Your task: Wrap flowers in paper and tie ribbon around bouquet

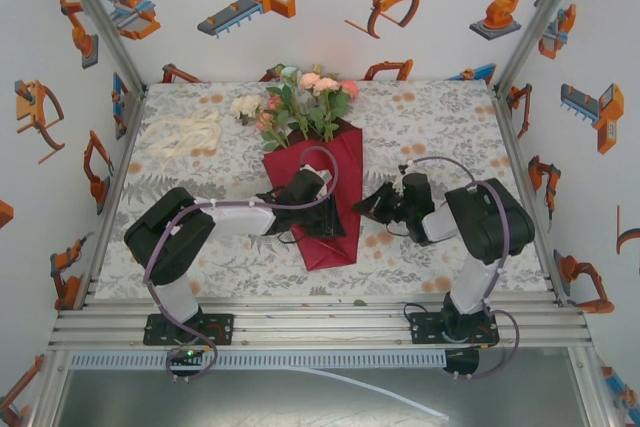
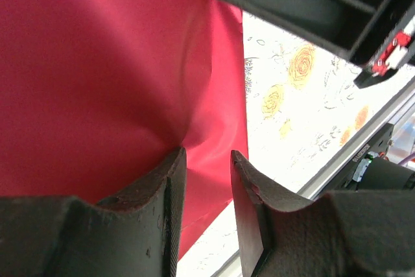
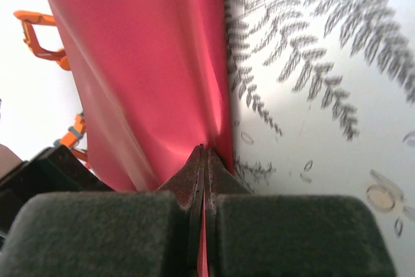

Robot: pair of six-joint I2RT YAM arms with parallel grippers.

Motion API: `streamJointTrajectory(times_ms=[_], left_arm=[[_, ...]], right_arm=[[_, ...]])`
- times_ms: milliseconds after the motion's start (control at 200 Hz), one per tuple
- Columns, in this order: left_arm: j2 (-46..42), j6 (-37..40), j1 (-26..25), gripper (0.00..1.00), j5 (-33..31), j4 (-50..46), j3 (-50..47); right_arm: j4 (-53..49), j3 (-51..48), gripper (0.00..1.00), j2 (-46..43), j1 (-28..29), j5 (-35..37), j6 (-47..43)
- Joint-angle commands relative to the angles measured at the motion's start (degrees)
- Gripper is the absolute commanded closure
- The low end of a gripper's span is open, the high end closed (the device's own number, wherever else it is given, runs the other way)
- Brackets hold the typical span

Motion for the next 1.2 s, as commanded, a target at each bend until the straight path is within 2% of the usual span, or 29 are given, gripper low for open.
streamJointTrajectory(times_ms=[0, 596, 1197], left_arm=[[-0.2, 1.4, 0.6, 0.63, -1.8, -4.3, -0.1], [-1.0, 1.5, 0.8, 0.63, -2.0, -4.5, -0.5], [-1.2, 1.4, 1.5, 0.63, -1.6, -3.9, -1.0]], right_arm=[[2.3, 0.2, 1.00, 4.0, -1.9, 3.0, 0.3], [2.1, 12.9, 1.00, 13.9, -6.9, 0.6, 0.7], [-13.2, 31.2, 1.00, 19.9, -9.3, 0.8, -2.2]])
